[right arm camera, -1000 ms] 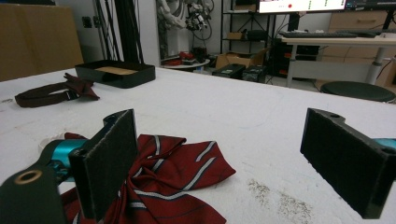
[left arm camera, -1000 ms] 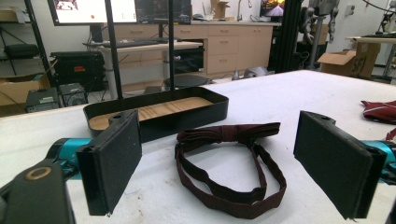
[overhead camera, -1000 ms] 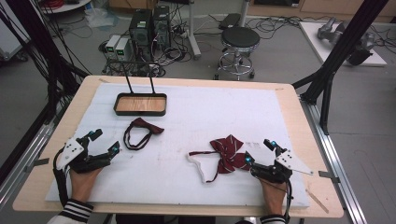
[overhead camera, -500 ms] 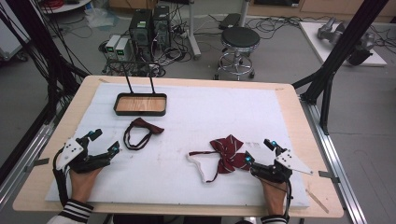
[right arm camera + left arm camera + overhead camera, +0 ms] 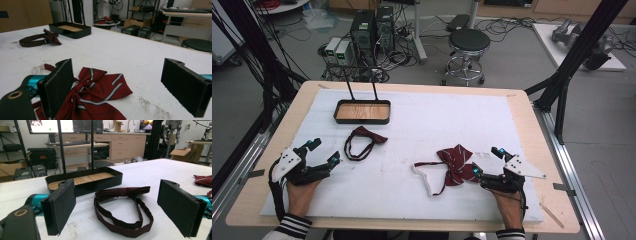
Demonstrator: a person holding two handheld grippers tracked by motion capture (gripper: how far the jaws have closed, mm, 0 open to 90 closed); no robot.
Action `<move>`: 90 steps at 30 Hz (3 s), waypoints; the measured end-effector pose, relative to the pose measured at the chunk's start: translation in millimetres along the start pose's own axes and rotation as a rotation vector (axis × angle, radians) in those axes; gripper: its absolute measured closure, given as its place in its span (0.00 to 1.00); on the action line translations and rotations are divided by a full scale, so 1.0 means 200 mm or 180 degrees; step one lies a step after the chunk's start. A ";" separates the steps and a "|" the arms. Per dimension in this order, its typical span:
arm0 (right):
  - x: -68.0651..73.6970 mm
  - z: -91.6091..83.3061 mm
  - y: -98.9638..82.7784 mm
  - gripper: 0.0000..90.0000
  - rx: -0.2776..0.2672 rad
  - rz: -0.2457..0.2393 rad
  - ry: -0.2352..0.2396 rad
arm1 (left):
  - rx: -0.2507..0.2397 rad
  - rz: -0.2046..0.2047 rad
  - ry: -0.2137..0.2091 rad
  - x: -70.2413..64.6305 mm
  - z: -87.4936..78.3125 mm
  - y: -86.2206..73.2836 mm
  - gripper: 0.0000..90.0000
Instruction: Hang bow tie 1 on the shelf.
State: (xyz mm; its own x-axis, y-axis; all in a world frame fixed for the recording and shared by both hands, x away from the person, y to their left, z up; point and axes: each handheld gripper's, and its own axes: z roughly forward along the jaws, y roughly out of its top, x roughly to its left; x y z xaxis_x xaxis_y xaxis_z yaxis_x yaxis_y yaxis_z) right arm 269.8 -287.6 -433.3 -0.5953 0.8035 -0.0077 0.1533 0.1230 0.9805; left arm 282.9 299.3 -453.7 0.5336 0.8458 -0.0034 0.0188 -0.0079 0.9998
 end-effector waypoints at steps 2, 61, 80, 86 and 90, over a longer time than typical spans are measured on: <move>0.00 0.01 0.03 0.11 0.0042 -0.0004 0.0078 | 0.0002 -0.0002 -0.0001 0.00 0.00 0.00 0.17; 0.10 0.46 0.14 0.36 0.2288 -0.0912 0.1228 | -0.0001 -0.0015 0.0017 0.00 0.00 0.00 0.17; 0.08 0.51 0.15 0.88 0.2595 -0.0662 0.1277 | -0.0001 -0.0023 0.0013 0.00 0.00 0.00 0.17; 0.08 0.51 0.16 0.93 0.2647 -0.0560 0.1236 | 0.0000 -0.0022 0.0011 0.00 0.00 0.00 0.17; 0.08 0.51 0.16 0.94 0.2652 -0.0482 0.1234 | -0.0001 -0.0022 0.0010 0.00 0.00 0.00 0.17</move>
State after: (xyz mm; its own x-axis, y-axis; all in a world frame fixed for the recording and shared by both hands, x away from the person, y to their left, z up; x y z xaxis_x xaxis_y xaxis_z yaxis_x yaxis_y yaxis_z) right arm 346.7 -211.6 -421.6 -0.8541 0.5124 0.0895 0.4798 0.7096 0.5159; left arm 283.1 299.9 -453.6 0.5308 0.8475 -0.0101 0.0222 -0.0020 0.9998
